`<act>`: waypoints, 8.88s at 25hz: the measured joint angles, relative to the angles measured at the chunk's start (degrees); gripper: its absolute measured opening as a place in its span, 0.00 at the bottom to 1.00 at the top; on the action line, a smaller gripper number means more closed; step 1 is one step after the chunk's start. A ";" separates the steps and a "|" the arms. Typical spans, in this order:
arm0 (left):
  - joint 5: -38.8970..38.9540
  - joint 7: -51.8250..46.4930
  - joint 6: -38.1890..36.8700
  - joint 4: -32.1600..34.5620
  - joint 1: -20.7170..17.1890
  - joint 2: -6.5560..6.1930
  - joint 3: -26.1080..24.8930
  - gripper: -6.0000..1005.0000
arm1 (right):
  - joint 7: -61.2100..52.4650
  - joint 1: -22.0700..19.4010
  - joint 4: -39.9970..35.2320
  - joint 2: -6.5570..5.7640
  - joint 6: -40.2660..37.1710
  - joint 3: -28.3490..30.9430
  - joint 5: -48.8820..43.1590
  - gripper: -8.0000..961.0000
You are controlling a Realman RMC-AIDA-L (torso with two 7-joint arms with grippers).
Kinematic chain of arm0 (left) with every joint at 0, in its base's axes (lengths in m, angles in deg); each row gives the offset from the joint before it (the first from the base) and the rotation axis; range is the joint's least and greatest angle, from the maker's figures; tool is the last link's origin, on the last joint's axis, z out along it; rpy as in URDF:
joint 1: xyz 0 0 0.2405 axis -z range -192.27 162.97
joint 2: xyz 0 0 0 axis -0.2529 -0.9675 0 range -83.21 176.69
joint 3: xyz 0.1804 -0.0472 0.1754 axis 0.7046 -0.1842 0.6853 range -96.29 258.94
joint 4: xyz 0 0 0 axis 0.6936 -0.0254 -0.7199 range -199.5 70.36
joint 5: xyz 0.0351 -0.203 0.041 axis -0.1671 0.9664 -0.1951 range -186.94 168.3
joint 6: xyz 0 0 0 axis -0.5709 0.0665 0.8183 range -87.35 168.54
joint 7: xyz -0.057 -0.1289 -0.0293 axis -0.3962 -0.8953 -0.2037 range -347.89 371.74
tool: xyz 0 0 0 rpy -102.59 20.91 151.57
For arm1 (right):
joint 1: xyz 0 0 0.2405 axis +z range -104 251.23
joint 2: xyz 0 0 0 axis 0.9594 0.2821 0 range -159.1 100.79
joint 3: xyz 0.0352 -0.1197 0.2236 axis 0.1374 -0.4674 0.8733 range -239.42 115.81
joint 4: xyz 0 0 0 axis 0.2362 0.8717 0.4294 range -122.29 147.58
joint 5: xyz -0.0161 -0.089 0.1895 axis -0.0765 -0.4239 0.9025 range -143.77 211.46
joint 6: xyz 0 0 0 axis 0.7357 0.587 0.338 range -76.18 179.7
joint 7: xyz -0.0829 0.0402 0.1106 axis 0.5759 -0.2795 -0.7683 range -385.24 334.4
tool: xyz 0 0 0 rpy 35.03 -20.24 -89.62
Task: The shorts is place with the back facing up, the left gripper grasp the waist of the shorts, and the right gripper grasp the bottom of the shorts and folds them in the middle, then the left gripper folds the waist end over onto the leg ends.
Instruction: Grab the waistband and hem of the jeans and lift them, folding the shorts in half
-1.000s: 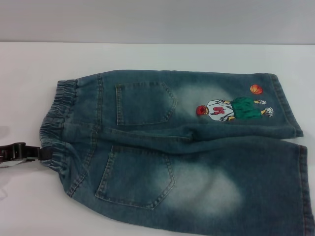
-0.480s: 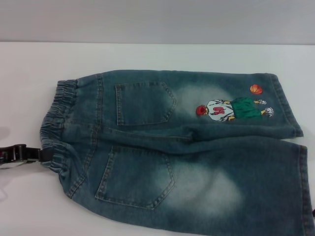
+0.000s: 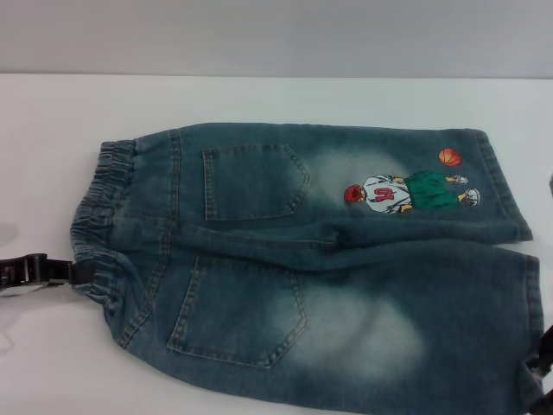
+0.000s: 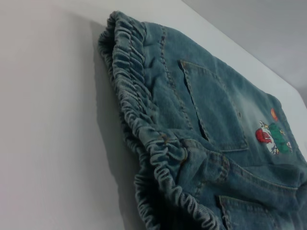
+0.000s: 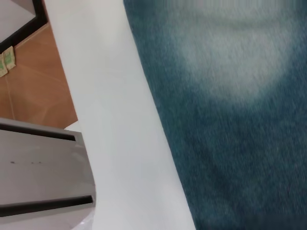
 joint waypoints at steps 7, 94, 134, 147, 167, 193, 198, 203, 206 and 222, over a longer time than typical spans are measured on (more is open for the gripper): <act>0.00 0.07 0.12 0.00 -0.12 -0.02 -0.01 0.05 | 0.00 0.87 -0.03 1.33 -0.90 -0.72 -0.28 0.62; 6.91 3.41 4.87 0.57 -0.70 1.71 -10.58 0.06 | 10.58 -7.18 -3.52 3.03 21.64 5.52 35.54 0.01; 22.86 13.97 19.92 -3.02 1.14 6.61 -10.20 0.06 | 37.48 -13.73 12.92 3.00 40.58 17.94 63.78 0.01; 27.43 18.42 21.00 -5.26 3.20 6.85 -10.10 0.06 | 39.29 -14.47 14.37 3.08 41.14 20.19 66.32 0.01; 28.14 22.86 25.05 -8.91 6.59 6.94 -9.41 0.06 | 47.11 -13.88 21.80 2.87 46.91 20.14 73.16 0.01; 30.05 32.69 42.80 -15.29 15.20 7.41 -4.48 0.06 | 51.85 -9.48 28.94 2.95 61.78 14.48 72.06 0.01; 30.97 34.02 44.96 -15.55 15.61 7.43 -4.48 0.06 | 51.86 -9.53 28.97 3.03 62.62 14.87 72.23 0.01; 31.24 34.39 46.15 -15.58 15.61 7.45 -4.48 0.06 | 51.86 -9.77 28.76 3.06 63.25 14.99 72.52 0.02; 31.24 34.96 46.86 -15.59 15.50 7.43 -4.48 0.06 | 51.86 -9.75 28.63 3.05 63.29 14.99 72.69 0.03; 31.24 37.61 48.52 -16.19 15.29 7.25 -4.60 0.06 | 51.86 -9.33 28.54 3.10 65.32 15.02 72.95 0.09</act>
